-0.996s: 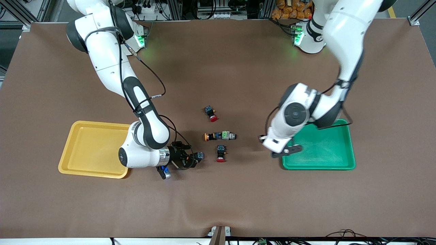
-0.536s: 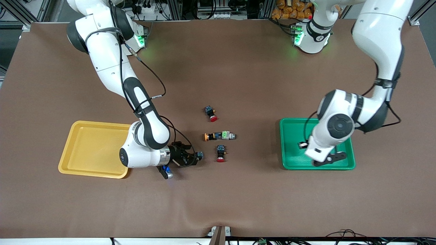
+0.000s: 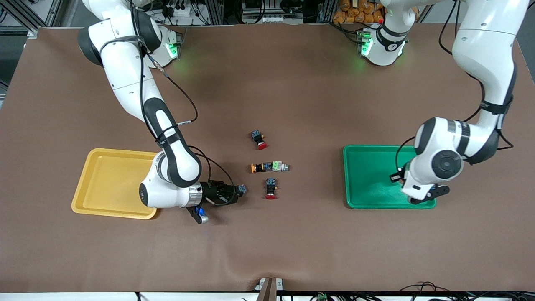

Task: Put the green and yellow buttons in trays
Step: 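Release the orange button in the green tray and return the left gripper, then carry the yellow button to the yellow tray with the right gripper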

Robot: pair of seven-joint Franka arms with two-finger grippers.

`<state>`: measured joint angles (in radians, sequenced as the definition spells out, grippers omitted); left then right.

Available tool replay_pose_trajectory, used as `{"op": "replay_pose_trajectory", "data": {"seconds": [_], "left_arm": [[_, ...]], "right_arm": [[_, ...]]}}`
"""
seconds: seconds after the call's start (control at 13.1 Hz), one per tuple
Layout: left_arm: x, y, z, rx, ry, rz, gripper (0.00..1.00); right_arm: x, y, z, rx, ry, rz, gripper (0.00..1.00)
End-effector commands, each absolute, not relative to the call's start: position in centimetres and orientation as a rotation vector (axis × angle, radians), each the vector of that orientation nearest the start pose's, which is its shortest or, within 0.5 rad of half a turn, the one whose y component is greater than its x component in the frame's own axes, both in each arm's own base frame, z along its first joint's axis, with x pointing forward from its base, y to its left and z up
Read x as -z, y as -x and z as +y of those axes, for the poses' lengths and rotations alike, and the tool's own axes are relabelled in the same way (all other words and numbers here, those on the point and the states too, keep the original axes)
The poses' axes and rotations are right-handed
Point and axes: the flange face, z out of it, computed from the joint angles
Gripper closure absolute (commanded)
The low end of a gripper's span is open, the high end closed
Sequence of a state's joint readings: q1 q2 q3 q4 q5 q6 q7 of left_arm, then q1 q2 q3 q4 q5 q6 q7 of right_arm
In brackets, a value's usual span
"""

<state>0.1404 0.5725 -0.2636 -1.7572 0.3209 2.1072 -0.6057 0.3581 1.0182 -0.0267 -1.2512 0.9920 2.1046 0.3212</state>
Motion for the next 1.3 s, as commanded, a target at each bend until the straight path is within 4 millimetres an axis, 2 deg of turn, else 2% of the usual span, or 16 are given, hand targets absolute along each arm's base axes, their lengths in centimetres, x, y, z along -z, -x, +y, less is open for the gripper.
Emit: {"op": "replay_pose_trajectory", "data": {"seconds": [0.0,0.23,0.38,0.46,0.54,0.61,0.69,0.77,0.92,1.07,1.23], "left_arm": [[-24.5,-63.7,-4.0,-0.195,2.948,-0.402,0.0],[-26.7,-63.5,-8.9,-0.174,3.008,-0.353,0.0],[-27.5,-63.3,-13.9,-0.211,3.105,-0.454,0.0],[-27.9,-63.1,-16.8,-0.203,3.117,-0.472,0.0],[-28.3,-62.6,-20.6,-0.193,3.116,-0.509,0.0],[-28.1,-61.8,-24.3,-0.193,3.098,-0.584,0.0],[-27.8,-61.0,-27.7,-0.188,3.086,-0.619,0.0],[-27.2,-60.1,-30.6,-0.203,3.081,-0.664,0.0],[-26.4,-59.1,-34.8,-0.201,3.047,-0.843,0.0],[-26.0,-58.4,-38.8,-0.176,2.964,-1.14,0.0],[-25.4,-57.5,-41.3,-0.184,2.897,-1.301,0.0]], "right_arm": [[-9.9,-68.5,26.6,-0.424,2.375,0.699,0.71],[-9.6,-69.1,26.5,-0.327,2.393,0.7,0.72],[-9.6,-69.4,26.4,-0.309,2.393,0.69,0.75],[-9.5,-69.7,26.2,-0.267,2.402,0.671,0.77],[-9.5,-69.9,26.0,-0.228,2.411,0.655,0.82],[-9.5,-70.0,26.0,-0.218,2.413,0.65,0.93],[-9.6,-70.1,26.0,-0.217,2.412,0.651,1.0],[-9.7,-70.1,25.9,-0.214,2.411,0.65,1.0],[-11.0,-70.5,26.0,-0.198,2.41,0.637,1.0],[-14.1,-71.2,25.9,-0.164,2.412,0.606,1.0],[-15.8,-71.3,25.2,-0.16,2.426,0.583,1.0]]}}
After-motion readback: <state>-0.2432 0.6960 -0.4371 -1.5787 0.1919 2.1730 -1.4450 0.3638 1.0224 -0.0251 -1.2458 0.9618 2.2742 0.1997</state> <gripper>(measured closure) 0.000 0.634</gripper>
